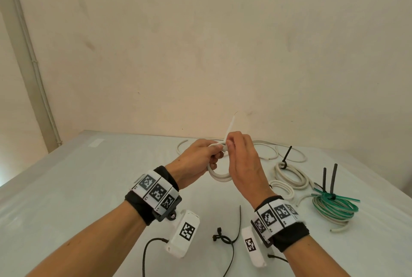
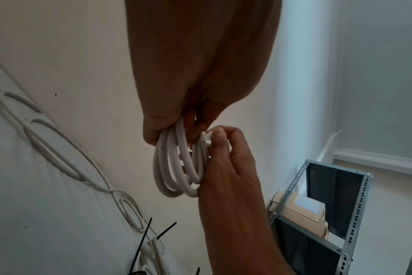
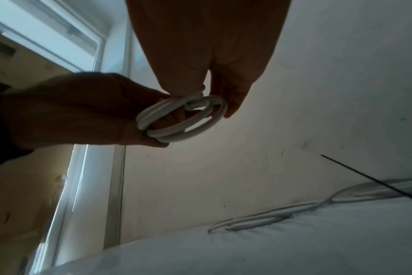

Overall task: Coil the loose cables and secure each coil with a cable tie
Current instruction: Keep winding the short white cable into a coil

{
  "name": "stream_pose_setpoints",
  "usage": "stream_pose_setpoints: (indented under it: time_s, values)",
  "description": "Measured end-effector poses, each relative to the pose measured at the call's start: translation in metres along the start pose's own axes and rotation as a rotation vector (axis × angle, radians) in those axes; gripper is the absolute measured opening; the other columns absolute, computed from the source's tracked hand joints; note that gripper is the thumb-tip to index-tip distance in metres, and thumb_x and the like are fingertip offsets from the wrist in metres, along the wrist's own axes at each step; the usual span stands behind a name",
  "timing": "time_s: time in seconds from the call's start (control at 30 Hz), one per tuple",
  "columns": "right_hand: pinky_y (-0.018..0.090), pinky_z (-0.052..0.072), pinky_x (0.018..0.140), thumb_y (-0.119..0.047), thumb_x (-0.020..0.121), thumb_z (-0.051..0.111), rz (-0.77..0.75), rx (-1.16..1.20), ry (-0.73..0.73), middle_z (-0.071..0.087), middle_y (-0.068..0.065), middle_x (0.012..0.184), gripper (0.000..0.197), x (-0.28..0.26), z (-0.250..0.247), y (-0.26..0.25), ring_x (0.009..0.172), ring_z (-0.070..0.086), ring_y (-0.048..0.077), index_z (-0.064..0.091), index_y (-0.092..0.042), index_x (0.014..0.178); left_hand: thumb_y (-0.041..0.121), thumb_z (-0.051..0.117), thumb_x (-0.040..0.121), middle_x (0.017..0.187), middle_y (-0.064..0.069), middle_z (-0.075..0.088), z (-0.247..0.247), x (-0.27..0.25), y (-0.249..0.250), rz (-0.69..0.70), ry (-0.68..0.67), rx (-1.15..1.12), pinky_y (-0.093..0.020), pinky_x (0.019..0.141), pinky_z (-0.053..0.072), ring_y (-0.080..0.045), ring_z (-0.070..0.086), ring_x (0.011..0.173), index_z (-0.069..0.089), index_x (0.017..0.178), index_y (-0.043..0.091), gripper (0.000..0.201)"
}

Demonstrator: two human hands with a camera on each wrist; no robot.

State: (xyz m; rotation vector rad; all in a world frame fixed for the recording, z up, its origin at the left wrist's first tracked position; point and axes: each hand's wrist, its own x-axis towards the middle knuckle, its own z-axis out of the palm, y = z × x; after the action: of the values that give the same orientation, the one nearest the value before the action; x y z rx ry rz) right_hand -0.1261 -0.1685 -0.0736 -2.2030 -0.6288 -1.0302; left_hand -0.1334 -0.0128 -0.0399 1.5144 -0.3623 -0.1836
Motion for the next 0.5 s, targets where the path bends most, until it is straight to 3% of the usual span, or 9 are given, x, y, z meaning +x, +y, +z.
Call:
stream_pose_setpoints:
  time_s: [0.07,0.17,0.23,0.33,0.4,0.5]
  values:
    - [0.039,0.046,0.069,-0.026,0.112,0.028,-0.024,-0.167,-0.006,0.051,-0.004,0.087,0.021,0.0,0.002,-0.001,0.069,0.047,0.019,0.047,-0.019,0.108,0.011,0.044,0.108,0.071,0.005,0.048,0.001,-0.001,-0.001,0.007,0.01,0.01,-0.025,0.064,0.036,-0.008,0.038,0.061,0.063,0.091,0.007,0.026]
    - [0.035,0.039,0.062,-0.017,0.109,0.041,0.022,-0.284,-0.011,0.045,-0.008,0.074,0.006,0.001,0.004,-0.007,0.058,0.036,0.019,0.043,-0.019,0.103,0.011,0.042,0.109,0.071,0.005,0.047,0.002,-0.002,-0.003,0.029,0.032,0.035,-0.025,0.065,0.036,-0.009,0.038,0.064,0.059,0.089,0.006,0.027]
    - [0.034,0.034,0.055,-0.015,0.108,0.044,0.068,-0.295,0.0,0.043,-0.008,0.071,0.005,0.0,0.004,-0.009,0.054,0.037,0.02,0.044,-0.016,0.102,0.012,0.041,0.109,0.073,0.005,0.047,0.004,-0.002,-0.006,0.055,0.038,0.056,-0.025,0.066,0.036,-0.008,0.039,0.065,0.06,0.092,0.005,0.026]
    - [0.039,0.041,0.052,-0.029,0.11,0.028,0.146,-0.162,-0.003,0.05,-0.004,0.077,0.017,-0.002,0.009,-0.009,0.06,0.049,0.026,0.04,-0.018,0.105,0.017,0.042,0.11,0.076,0.004,0.047,0.01,-0.002,-0.009,0.108,0.051,0.07,-0.025,0.067,0.037,-0.009,0.04,0.069,0.064,0.095,0.004,0.03]
    - [0.042,0.045,0.054,-0.031,0.111,0.027,0.222,0.016,0.034,0.051,-0.002,0.076,0.018,-0.004,0.008,-0.011,0.063,0.051,0.025,0.039,-0.02,0.105,0.023,0.042,0.111,0.075,0.005,0.047,0.014,-0.002,-0.009,0.124,0.066,0.035,-0.023,0.066,0.038,-0.008,0.041,0.068,0.066,0.099,0.001,0.035]
    - [0.034,0.036,0.053,-0.03,0.112,0.03,0.232,0.102,0.069,0.05,-0.004,0.071,0.014,-0.003,0.004,-0.012,0.061,0.047,0.018,0.039,-0.023,0.104,0.028,0.041,0.112,0.072,0.004,0.048,0.018,-0.003,-0.007,0.106,0.081,-0.079,-0.022,0.064,0.038,-0.007,0.042,0.065,0.067,0.103,0.005,0.035]
